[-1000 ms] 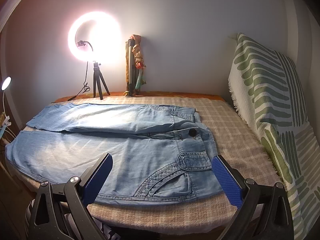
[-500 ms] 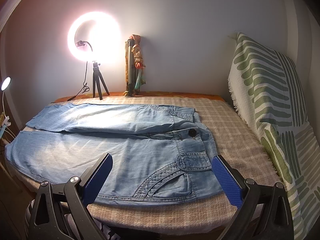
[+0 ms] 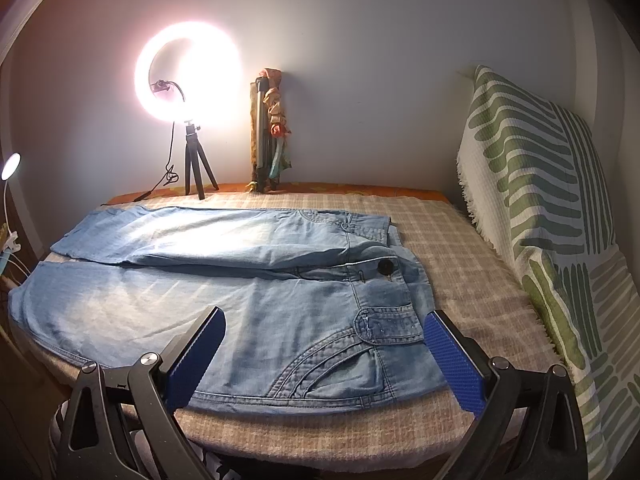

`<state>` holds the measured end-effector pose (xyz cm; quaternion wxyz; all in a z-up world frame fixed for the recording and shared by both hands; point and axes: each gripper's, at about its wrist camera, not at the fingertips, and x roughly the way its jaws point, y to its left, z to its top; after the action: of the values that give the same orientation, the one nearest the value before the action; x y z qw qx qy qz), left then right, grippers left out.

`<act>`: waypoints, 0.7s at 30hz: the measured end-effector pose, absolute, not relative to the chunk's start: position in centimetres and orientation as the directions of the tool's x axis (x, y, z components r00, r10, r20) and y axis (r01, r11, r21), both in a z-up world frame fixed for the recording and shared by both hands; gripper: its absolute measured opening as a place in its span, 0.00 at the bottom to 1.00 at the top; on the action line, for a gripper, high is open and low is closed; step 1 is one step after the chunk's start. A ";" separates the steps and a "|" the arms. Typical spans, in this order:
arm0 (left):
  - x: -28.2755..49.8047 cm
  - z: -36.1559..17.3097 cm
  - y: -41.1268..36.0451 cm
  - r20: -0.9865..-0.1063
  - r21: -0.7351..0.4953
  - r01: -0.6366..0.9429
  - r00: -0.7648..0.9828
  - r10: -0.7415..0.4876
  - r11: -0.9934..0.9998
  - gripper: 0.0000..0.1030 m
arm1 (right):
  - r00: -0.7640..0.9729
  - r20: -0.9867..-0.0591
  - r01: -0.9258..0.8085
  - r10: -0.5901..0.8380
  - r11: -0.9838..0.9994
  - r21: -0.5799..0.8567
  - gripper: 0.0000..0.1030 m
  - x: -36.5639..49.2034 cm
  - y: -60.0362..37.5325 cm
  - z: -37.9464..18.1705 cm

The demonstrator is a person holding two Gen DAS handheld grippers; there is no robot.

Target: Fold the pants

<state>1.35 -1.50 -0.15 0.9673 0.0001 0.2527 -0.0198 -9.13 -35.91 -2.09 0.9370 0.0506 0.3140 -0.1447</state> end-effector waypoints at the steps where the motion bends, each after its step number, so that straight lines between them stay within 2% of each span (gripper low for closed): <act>1: 1.5 -0.2 -1.4 -0.489 -0.010 0.036 0.871 -0.036 0.999 1.00 | 0.760 -0.603 0.302 -0.240 0.953 0.002 0.98 -9.0 -35.9 -2.1; 11: 3.4 -1.3 0.2 -0.526 -0.017 0.057 0.849 -0.057 0.998 1.00 | 0.763 -0.608 0.272 -0.219 0.962 -0.006 0.98 -7.4 -36.0 -2.0; 17: 7.2 -2.2 3.5 -0.561 -0.043 0.072 0.824 -0.084 0.996 0.99 | 0.774 -0.607 0.210 -0.180 0.977 -0.022 0.98 -4.2 -36.3 -1.6; 21: 10.7 -2.6 5.8 -0.571 -0.015 0.050 0.820 -0.050 0.999 0.99 | 0.796 -0.584 0.152 -0.158 0.987 -0.061 0.98 -0.7 -36.2 -0.7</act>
<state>10.67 5.83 -2.60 0.9538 0.0003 0.2992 -0.0264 -0.72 -36.17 -0.72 0.9476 -0.0055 0.3087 -0.0817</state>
